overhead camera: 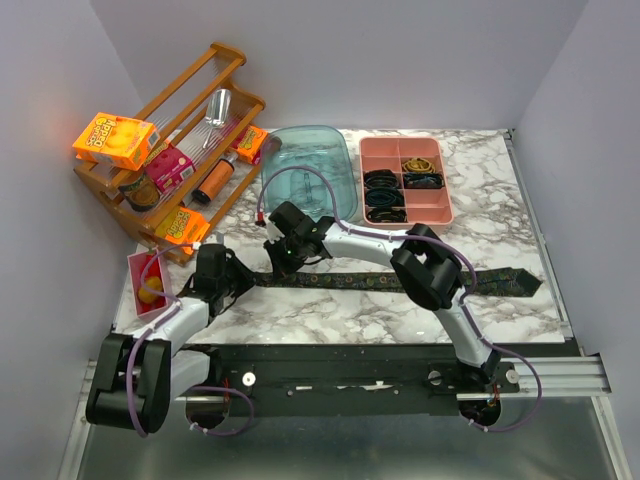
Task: Roll the ties
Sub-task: Flatten out the tie at the center of the board.
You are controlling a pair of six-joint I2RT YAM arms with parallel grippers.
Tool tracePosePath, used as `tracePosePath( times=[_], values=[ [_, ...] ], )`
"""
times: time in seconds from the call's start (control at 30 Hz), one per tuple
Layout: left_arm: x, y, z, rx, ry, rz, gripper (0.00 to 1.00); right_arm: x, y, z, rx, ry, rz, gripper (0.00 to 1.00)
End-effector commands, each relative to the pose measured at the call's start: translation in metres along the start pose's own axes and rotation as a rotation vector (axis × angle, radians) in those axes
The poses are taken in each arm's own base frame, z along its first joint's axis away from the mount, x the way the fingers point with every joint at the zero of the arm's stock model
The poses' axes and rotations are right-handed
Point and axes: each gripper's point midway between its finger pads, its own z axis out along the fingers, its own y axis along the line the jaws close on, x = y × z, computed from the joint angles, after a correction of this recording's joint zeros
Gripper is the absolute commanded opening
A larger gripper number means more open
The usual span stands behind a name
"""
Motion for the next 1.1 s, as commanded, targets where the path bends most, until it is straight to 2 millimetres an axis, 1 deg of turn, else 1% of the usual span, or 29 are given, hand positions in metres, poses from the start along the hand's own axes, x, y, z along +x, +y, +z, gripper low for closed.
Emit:
tracePosePath(
  times=[0.0, 0.03, 0.13, 0.23, 0.3, 0.4, 0.47, 0.7, 0.87, 1.0, 1.07],
  values=[
    [0.0, 0.004, 0.0, -0.025, 0.01, 0.01, 0.1, 0.005, 0.003, 0.009, -0.02, 0.03, 0.012, 0.07],
    [-0.002, 0.002, -0.002, -0.017, 0.002, 0.014, 0.06, 0.005, 0.002, 0.009, -0.022, 0.032, 0.015, 0.07],
    [-0.007, -0.002, -0.007, -0.012, -0.012, 0.03, 0.02, 0.006, 0.003, 0.01, -0.031, 0.034, 0.017, 0.07],
    [-0.015, -0.012, -0.015, 0.019, -0.043, 0.048, 0.01, 0.006, 0.003, 0.011, -0.028, 0.037, 0.021, 0.07],
    [-0.02, -0.025, -0.021, 0.068, -0.055, 0.063, 0.0, 0.005, 0.003, 0.011, -0.024, 0.034, 0.024, 0.07],
    [-0.023, -0.038, -0.026, 0.119, -0.059, 0.075, 0.0, 0.005, 0.003, 0.012, -0.025, 0.036, 0.024, 0.07],
    [-0.025, -0.041, -0.028, 0.133, -0.062, 0.079, 0.0, 0.005, 0.002, 0.013, -0.023, 0.035, 0.029, 0.07],
    [-0.025, -0.053, -0.033, 0.198, -0.066, 0.1, 0.0, 0.004, 0.003, 0.014, -0.022, 0.034, 0.035, 0.07],
    [-0.015, -0.06, -0.029, 0.244, -0.017, 0.102, 0.0, 0.005, 0.003, 0.016, -0.026, 0.037, 0.046, 0.07],
    [-0.014, -0.069, -0.03, 0.286, -0.023, 0.106, 0.0, 0.008, 0.002, 0.018, -0.027, 0.028, 0.06, 0.06],
    [-0.013, -0.071, -0.03, 0.295, -0.021, 0.112, 0.0, 0.005, 0.002, 0.017, -0.03, 0.014, 0.061, 0.05]
  ],
)
